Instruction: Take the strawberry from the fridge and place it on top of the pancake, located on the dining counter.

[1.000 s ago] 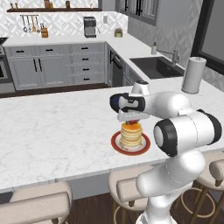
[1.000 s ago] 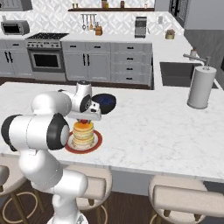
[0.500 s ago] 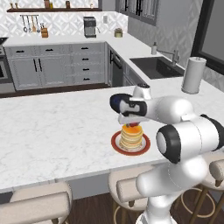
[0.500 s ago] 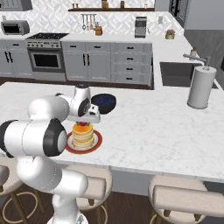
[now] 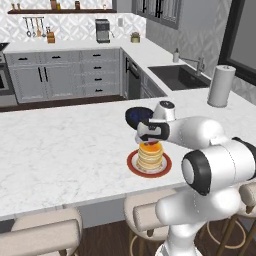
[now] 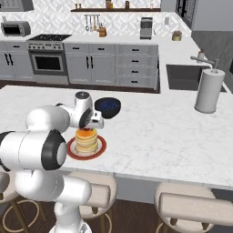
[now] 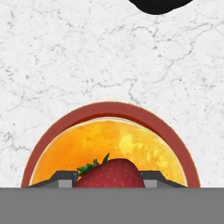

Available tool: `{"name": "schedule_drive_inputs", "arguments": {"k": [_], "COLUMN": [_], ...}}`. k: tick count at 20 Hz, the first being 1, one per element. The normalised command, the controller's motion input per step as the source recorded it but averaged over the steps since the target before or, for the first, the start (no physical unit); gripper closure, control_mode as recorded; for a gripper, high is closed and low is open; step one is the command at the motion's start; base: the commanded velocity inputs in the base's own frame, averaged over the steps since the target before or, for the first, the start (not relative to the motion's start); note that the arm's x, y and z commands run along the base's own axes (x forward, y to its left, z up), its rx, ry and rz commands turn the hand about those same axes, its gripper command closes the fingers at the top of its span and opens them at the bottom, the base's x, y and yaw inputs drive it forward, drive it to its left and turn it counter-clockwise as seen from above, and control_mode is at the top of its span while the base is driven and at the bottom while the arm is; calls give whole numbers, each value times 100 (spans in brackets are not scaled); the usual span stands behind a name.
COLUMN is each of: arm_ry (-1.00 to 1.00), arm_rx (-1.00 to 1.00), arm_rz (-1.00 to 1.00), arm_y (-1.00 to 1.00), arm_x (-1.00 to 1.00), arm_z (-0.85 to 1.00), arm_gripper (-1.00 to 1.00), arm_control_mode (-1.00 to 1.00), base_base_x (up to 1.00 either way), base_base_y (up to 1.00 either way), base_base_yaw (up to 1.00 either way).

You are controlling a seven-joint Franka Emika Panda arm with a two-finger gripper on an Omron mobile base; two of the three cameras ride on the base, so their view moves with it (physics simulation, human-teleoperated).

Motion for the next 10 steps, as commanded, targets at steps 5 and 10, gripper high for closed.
{"name": "schedule_drive_inputs", "arguments": {"k": [5, 10], "arm_ry": [-3, -2], "arm_rx": [0, 0], "arm_rz": [-1, -2], "arm_y": [23, 11], "arm_x": [-31, -3], "arm_z": [-47, -36], "arm_gripper": [-100, -100], "arm_control_mode": [-100, -100], "base_base_x": [0, 0], "base_base_y": [0, 0], "base_base_yaw": [0, 0]}}
